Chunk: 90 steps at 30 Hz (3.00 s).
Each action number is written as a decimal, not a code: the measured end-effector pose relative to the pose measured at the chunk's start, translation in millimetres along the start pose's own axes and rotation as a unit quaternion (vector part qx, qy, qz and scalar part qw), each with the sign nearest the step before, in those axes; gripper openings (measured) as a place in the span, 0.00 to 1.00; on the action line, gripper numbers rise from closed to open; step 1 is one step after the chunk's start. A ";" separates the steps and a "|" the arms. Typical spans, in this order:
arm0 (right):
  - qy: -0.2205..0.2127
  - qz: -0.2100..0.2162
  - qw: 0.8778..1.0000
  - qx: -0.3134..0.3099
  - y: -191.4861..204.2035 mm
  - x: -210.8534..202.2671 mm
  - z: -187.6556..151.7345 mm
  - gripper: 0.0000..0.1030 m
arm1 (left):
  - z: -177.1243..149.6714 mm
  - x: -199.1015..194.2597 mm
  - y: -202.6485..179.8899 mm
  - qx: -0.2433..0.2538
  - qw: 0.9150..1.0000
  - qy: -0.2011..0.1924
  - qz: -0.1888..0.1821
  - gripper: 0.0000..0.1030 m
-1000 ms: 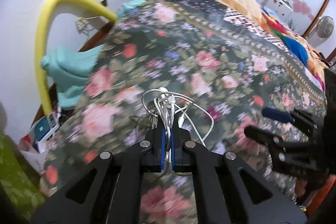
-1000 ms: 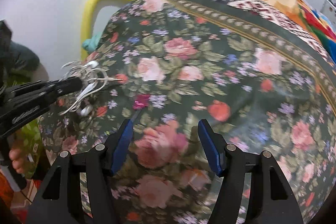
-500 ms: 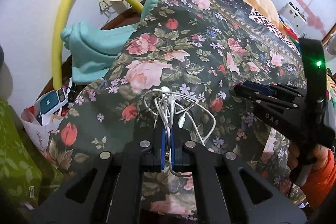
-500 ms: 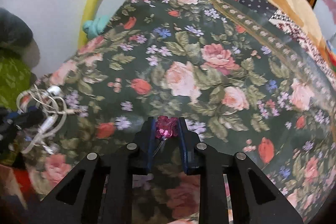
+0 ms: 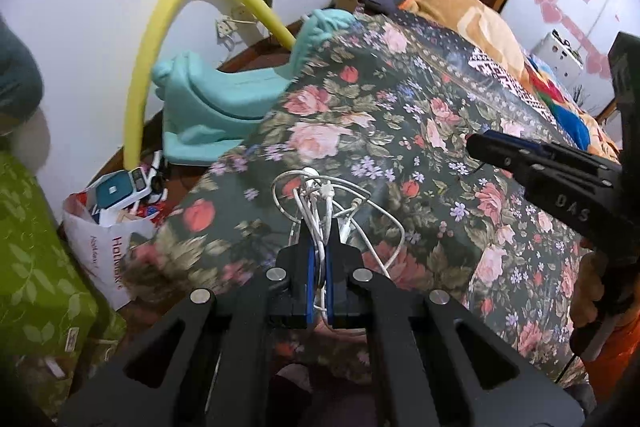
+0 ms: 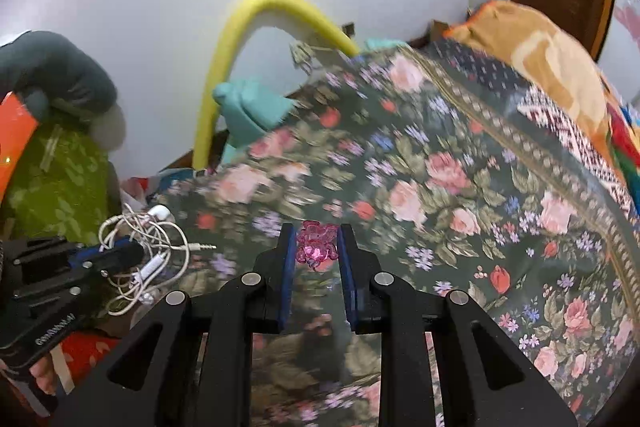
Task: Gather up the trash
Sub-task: 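Carry the earphones and pink clip down to the white bowl, then open both grippers over the bowl and lift the tools away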
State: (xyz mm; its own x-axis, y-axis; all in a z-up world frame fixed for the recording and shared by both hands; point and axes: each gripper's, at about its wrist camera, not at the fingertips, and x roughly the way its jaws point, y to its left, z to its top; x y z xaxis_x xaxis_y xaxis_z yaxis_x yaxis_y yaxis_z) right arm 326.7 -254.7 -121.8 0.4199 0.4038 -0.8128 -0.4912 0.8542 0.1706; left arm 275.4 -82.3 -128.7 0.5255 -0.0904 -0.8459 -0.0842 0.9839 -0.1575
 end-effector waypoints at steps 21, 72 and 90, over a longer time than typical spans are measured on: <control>0.004 0.075 0.992 -0.100 165.7 -19.3 -29.8 0.18 | -112.8 -86.5 127.1 -0.114 0.990 -0.002 0.079 0.03; 0.274 0.106 0.942 -0.159 331.8 138.6 -133.3 0.37 | -272.7 7.2 282.7 -0.323 0.930 0.161 0.063 0.20; 0.146 0.108 0.973 -0.141 305.8 17.1 -115.3 0.37 | -232.9 -97.4 226.5 -0.248 0.966 0.051 0.053 0.24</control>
State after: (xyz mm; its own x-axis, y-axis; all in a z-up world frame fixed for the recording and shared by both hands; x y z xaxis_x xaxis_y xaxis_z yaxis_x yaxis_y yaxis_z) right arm 95.7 -24.4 -147.7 0.0683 0.4185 -0.9056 -0.7508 0.6194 0.2296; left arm 7.9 113.5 -200.7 0.4085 -0.0328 -0.9122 -0.5419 0.7954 -0.2713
